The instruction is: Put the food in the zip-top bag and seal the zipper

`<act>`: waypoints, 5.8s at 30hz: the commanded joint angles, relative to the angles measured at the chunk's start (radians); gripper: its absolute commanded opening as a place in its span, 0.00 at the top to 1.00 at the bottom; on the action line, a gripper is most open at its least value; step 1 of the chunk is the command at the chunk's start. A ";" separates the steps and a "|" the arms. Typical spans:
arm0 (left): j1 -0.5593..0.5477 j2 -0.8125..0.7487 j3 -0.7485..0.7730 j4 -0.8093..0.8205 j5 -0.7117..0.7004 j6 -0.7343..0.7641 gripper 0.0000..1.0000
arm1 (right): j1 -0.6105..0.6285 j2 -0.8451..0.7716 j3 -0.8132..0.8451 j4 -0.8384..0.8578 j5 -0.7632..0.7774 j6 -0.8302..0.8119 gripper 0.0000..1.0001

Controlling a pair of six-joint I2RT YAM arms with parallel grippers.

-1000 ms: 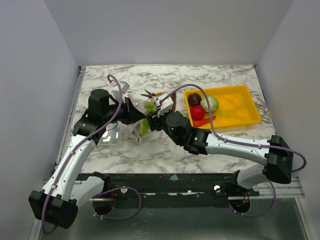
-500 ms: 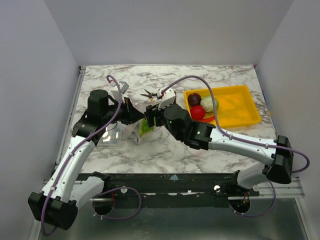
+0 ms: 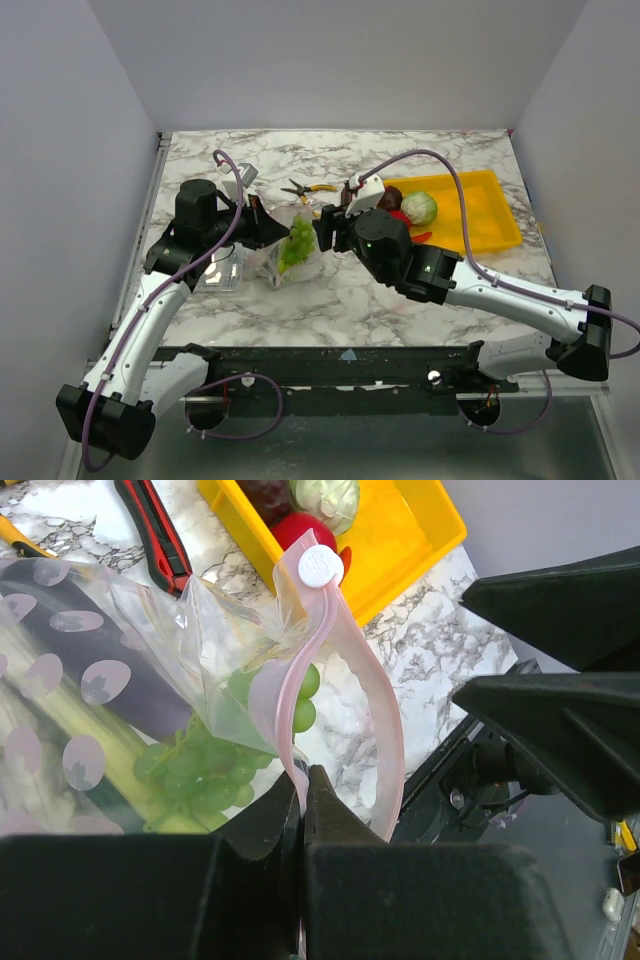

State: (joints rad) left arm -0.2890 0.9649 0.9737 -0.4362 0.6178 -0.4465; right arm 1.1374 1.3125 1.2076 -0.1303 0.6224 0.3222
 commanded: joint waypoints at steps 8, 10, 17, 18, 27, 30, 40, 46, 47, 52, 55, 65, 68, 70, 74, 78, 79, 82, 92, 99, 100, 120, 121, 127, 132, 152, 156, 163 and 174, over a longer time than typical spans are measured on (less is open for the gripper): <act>0.004 -0.017 -0.003 0.043 0.013 -0.003 1.00 | -0.308 -0.112 -0.208 -0.131 -0.156 0.221 0.37; 0.005 -0.014 -0.003 0.041 0.010 -0.003 1.00 | -0.373 -0.114 -0.213 -0.170 -0.169 0.241 0.35; 0.005 -0.001 0.000 0.040 0.017 -0.003 1.00 | -0.620 -0.123 -0.315 -0.155 -0.341 0.366 0.11; 0.005 0.000 0.000 0.038 0.017 -0.003 1.00 | -0.648 -0.120 -0.329 -0.135 -0.364 0.391 0.07; 0.005 0.004 -0.001 0.038 0.016 -0.001 1.00 | -0.797 0.027 -0.402 0.012 -0.497 0.577 0.00; 0.005 0.006 -0.002 0.040 0.017 -0.001 1.00 | -0.815 0.085 -0.401 0.039 -0.507 0.622 0.00; 0.005 0.008 0.002 0.038 0.029 -0.002 1.00 | -0.821 0.253 -0.359 0.092 -0.484 0.673 0.00; 0.005 0.010 0.001 0.036 0.025 0.000 1.00 | -0.821 0.313 -0.353 0.121 -0.502 0.671 0.01; 0.005 0.010 0.002 0.035 0.025 0.000 1.00 | -0.820 0.315 -0.356 0.121 -0.509 0.673 0.02; 0.005 0.012 0.003 0.035 0.028 0.000 1.00 | -0.822 0.304 -0.374 0.152 -0.519 0.672 0.11; 0.005 0.013 0.002 0.037 0.030 -0.001 1.00 | -0.822 0.268 -0.390 0.156 -0.507 0.657 0.19; 0.006 0.011 0.000 0.040 0.032 -0.006 1.00 | -0.824 0.084 -0.433 0.143 -0.473 0.626 0.58; 0.005 0.009 0.000 0.039 0.031 -0.006 1.00 | -0.823 0.027 -0.443 0.133 -0.465 0.611 0.71; 0.005 0.008 -0.001 0.042 0.032 -0.006 1.00 | -0.824 -0.006 -0.448 0.104 -0.466 0.594 0.80; 0.005 0.009 -0.001 0.043 0.034 -0.009 1.00 | -0.823 -0.068 -0.445 0.093 -0.501 0.551 0.92; 0.005 0.009 -0.001 0.043 0.033 -0.009 1.00 | -0.824 -0.103 -0.420 0.147 -0.667 0.476 0.94; 0.005 0.009 -0.001 0.042 0.033 -0.009 1.00 | -0.824 -0.108 -0.417 0.175 -0.715 0.465 0.95; 0.005 0.008 0.000 0.044 0.031 -0.009 1.00 | -0.812 -0.106 -0.395 0.259 -0.899 0.449 0.95; 0.005 0.009 0.002 0.037 0.021 -0.003 1.00 | -0.254 -0.157 -0.209 0.276 -0.720 0.068 0.93; 0.005 0.008 0.002 0.037 0.022 -0.003 1.00 | -0.159 -0.123 -0.152 0.237 -0.682 0.004 0.91; 0.005 0.008 0.002 0.037 0.021 -0.003 1.00 | -0.148 -0.114 -0.144 0.219 -0.664 -0.004 0.90; 0.005 0.003 0.000 0.037 0.017 -0.001 1.00 | -0.119 0.071 0.001 -0.027 -0.455 0.038 0.20; 0.006 0.002 0.000 0.037 0.018 -0.001 1.00 | -0.119 0.071 0.011 -0.037 -0.450 0.048 0.20; 0.005 0.001 0.000 0.037 0.020 -0.001 1.00 | -0.118 0.039 0.024 -0.051 -0.467 0.083 0.11; 0.005 0.000 0.000 0.038 0.020 -0.003 1.00 | -0.119 0.031 0.046 -0.067 -0.487 0.090 0.04; 0.005 0.000 0.000 0.038 0.021 -0.001 1.00 | -0.166 -0.018 -0.060 -0.212 -0.438 0.238 0.32; 0.005 -0.001 0.004 0.033 0.009 0.003 1.00 | -0.166 -0.003 -0.088 -0.156 -0.481 0.274 0.40; 0.005 -0.018 0.035 -0.001 -0.039 -0.018 1.00 | -0.166 0.097 0.059 -0.159 -0.582 0.258 0.99; 0.005 -0.213 0.165 -0.162 -0.281 -0.087 1.00 | -0.166 0.082 0.231 -0.152 -0.583 0.227 1.00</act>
State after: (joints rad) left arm -0.2817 0.8619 1.1324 -0.6022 0.4702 -0.4889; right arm 0.9710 1.4197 1.4570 -0.3157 0.0650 0.5549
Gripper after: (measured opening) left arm 0.008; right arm 0.006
